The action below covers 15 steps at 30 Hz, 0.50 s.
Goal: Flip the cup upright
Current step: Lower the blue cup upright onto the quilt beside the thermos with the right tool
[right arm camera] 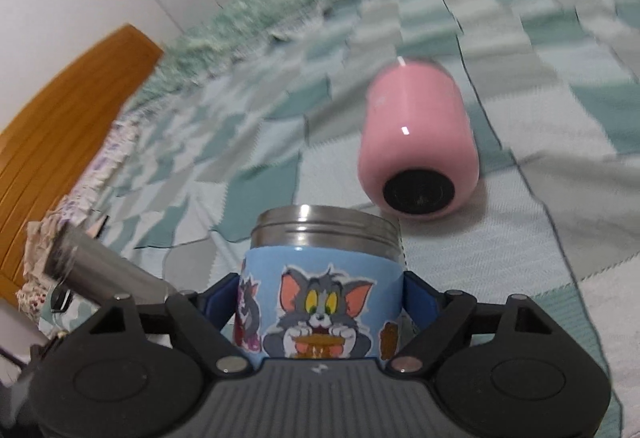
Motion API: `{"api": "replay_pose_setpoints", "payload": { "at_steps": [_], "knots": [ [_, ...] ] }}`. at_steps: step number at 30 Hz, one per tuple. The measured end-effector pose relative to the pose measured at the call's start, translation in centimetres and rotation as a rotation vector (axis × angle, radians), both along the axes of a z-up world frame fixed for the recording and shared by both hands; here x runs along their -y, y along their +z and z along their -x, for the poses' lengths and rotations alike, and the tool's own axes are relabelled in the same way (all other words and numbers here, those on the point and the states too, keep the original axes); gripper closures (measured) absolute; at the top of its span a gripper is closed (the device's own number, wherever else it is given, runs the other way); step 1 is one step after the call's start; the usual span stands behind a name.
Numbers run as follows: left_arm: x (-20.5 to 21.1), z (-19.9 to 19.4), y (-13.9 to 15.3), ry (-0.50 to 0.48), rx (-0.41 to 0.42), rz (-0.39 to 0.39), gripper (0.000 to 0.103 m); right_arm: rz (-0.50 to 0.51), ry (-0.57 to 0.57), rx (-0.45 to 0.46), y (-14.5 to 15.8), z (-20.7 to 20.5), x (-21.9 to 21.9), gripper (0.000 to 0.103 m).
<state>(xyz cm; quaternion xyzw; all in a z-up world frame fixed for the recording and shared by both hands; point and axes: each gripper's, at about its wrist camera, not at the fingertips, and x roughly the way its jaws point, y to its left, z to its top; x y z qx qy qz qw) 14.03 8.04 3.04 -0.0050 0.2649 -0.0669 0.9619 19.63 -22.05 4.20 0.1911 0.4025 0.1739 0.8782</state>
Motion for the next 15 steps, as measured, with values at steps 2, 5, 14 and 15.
{"api": "replay_pose_setpoints", "payload": {
  "at_steps": [2,5,14,15],
  "knots": [
    [0.1,0.2,0.2,0.004,0.007,-0.002,0.000,0.032,0.021,0.105,0.7,1.6,-0.3,0.019],
    [0.1,0.7,0.4,0.014,0.019,0.003,0.000,0.092,0.046,0.253,1.8,3.5,-1.0,0.019],
    [-0.4,1.7,1.0,0.072,0.048,0.007,0.000,0.282,0.122,0.605,3.8,5.3,-6.1,0.020],
    [-0.4,1.8,1.0,0.075,0.051,0.006,0.000,0.307,0.132,0.636,3.8,5.3,-6.9,0.020]
  ]
}}
